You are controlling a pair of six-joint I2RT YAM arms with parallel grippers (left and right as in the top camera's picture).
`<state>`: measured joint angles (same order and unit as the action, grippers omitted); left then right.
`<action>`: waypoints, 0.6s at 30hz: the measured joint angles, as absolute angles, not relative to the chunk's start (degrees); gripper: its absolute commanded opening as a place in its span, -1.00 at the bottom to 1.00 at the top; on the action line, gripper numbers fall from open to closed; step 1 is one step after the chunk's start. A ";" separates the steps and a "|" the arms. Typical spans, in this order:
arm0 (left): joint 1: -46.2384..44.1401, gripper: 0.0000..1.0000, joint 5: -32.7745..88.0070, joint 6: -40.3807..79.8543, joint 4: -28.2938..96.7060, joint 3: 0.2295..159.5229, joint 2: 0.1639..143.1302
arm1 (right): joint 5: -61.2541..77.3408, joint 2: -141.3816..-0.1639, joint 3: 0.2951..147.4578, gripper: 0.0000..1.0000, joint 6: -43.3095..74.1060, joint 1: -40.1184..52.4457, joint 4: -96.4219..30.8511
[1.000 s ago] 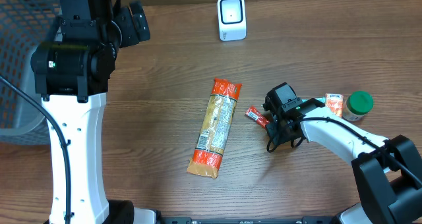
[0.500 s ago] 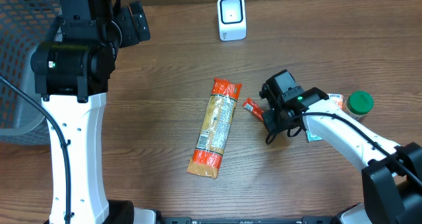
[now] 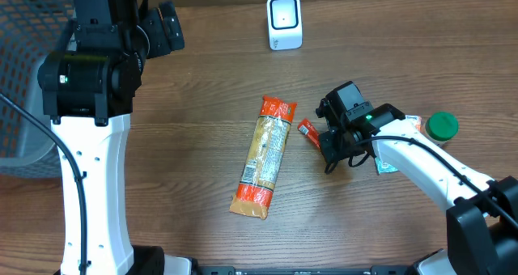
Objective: Scan the item barcode
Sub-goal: 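Lift the red snack stick upright with the right gripper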
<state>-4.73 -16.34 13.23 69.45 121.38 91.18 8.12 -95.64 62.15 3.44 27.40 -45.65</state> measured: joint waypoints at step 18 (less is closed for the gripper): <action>-4.73 1.00 -16.34 13.23 69.45 121.38 91.18 | 8.16 -95.59 62.15 -0.93 4.49 27.42 -45.45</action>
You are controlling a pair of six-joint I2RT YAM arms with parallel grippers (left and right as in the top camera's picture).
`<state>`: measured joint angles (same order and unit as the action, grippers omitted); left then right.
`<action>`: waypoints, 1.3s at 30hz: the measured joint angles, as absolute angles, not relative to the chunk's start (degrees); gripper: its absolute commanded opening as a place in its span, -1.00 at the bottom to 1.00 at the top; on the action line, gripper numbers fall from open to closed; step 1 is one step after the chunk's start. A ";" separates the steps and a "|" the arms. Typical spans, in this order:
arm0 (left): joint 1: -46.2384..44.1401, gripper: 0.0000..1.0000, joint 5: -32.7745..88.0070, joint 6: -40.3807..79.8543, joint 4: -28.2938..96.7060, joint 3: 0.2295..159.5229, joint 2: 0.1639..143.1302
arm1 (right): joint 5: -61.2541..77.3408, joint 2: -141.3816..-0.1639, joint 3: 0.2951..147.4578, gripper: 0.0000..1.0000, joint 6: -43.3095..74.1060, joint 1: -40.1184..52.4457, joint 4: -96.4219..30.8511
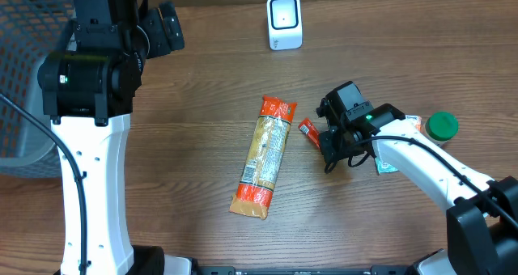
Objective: Scan the item barcode
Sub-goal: 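Lift the red snack stick upright with the right gripper, then carry the snack stick to the white scanner and hold it there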
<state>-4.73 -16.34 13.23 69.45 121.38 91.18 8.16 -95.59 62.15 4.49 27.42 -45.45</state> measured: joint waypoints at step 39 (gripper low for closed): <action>-4.73 1.00 -16.34 13.23 69.47 121.38 91.18 | 2.22 -93.60 94.28 -0.93 6.81 27.35 -59.16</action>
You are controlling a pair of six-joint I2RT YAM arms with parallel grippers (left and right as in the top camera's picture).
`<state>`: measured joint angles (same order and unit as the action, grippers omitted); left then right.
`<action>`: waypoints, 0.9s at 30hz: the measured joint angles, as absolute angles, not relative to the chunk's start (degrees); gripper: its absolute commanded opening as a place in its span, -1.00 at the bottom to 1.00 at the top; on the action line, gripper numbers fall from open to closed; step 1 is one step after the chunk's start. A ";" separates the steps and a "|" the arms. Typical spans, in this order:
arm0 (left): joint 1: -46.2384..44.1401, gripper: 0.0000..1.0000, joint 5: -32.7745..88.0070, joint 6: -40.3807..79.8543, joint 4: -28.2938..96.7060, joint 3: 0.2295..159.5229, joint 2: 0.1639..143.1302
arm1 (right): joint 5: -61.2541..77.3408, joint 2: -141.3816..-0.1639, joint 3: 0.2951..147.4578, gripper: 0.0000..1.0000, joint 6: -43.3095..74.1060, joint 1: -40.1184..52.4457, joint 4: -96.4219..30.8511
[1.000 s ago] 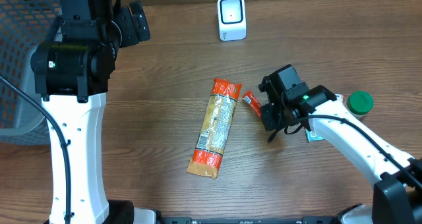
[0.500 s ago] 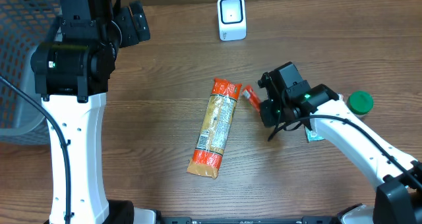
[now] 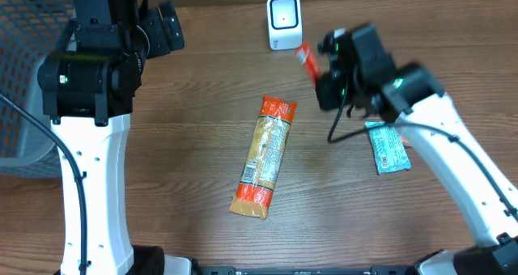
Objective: Scan the item barcode
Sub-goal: 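Carry the snack stick to the white scanner and hold it there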
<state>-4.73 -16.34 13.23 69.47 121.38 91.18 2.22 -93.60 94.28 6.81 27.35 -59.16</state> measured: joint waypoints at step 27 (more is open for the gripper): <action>-4.73 1.00 -16.34 13.23 69.45 121.38 91.18 | -37.19 -132.92 127.92 -0.93 -24.34 34.20 -52.69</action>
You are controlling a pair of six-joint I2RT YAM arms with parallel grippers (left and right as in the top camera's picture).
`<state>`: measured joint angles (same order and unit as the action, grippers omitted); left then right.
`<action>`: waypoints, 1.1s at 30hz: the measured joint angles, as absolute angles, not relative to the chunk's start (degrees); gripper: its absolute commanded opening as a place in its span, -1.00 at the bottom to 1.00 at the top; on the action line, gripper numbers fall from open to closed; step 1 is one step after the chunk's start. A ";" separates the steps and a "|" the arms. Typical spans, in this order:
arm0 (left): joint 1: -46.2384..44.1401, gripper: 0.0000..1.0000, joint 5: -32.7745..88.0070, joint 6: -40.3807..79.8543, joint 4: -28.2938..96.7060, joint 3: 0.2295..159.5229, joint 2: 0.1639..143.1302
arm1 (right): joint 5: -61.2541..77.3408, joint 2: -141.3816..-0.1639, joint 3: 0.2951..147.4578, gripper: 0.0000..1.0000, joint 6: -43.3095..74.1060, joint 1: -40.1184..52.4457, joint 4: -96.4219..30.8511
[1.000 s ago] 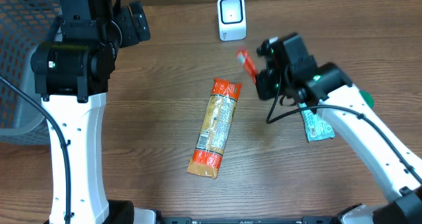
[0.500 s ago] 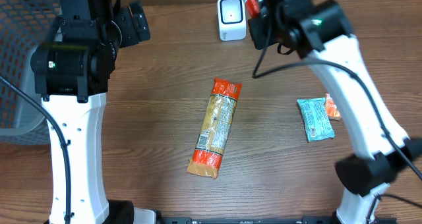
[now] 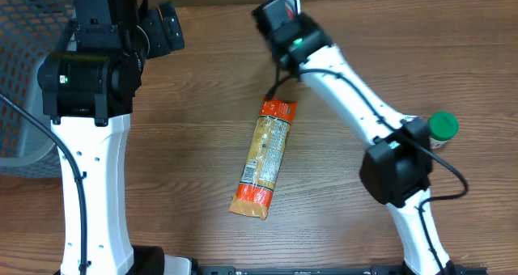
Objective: Scan the item barcode
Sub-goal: 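Carry the snack stick to the white scanner and hold it there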
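My right arm reaches across the table to the back middle. Its gripper (image 3: 275, 16) sits over the white scanner, of which only a thin white rim shows. The fingers and anything between them are hidden under the wrist, and no small red packet is visible. A long orange pasta packet (image 3: 264, 157) lies flat mid-table, apart from both grippers. High at the back left, my left gripper (image 3: 167, 28) hangs still, its jaws too dark to read.
A grey mesh basket (image 3: 24, 81) stands at the left edge. A green round cap (image 3: 442, 125) lies at the right, beside the right arm's elbow. The right arm's links cross the table's right half and cover what lies under them.
My right gripper was right of the scanner holding a small red packet up. It now sits directly over the scanner and the packet no longer shows. The left arm and the pasta packet are unchanged.
At first my right gripper was low on the table at the small red packet, right of the pasta packet, and stayed there. Later it held the red packet raised near the scanner, uncovering a green-white packet. Now it covers the scanner.
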<state>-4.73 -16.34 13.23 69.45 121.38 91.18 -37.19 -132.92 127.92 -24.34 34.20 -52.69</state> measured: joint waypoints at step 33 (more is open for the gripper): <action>-4.73 0.99 -16.34 13.23 69.45 121.38 91.18 | -59.94 -145.86 127.90 -0.93 -37.74 36.03 -33.30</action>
<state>-4.73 -16.34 13.23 69.45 121.38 91.18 -59.94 -145.86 127.90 -37.74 36.03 -33.30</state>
